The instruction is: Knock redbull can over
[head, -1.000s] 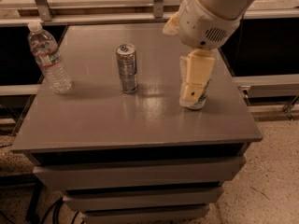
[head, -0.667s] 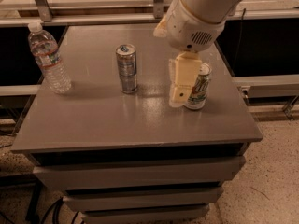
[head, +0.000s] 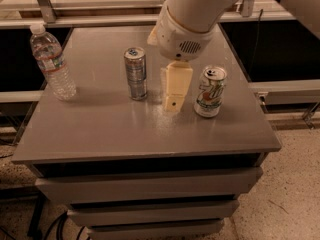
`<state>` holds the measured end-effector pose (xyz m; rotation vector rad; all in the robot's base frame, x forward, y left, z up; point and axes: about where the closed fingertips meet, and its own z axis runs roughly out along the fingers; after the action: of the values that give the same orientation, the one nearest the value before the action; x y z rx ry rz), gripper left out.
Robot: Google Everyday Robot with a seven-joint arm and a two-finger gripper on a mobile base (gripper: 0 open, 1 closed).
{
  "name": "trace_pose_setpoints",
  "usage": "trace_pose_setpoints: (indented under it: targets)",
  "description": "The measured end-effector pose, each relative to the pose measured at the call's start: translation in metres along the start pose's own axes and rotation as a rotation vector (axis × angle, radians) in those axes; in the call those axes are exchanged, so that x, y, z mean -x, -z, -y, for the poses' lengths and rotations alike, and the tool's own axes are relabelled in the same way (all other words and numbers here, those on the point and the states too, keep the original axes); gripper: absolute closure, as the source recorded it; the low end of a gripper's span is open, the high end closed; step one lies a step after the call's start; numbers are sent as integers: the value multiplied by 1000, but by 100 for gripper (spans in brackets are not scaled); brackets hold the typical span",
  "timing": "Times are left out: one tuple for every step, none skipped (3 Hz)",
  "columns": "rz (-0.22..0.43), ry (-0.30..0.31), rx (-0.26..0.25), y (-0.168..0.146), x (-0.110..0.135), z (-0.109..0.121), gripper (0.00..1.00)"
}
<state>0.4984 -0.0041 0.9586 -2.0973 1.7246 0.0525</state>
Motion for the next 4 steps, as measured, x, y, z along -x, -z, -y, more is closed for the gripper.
trace_pose_setpoints:
  targets:
    - [0, 9, 15, -15, 8, 3, 10]
    - [1, 20, 30, -27, 14, 5, 26]
    - [1, 26, 38, -38, 17, 9, 50]
    - [1, 23, 42, -46, 16, 16, 73]
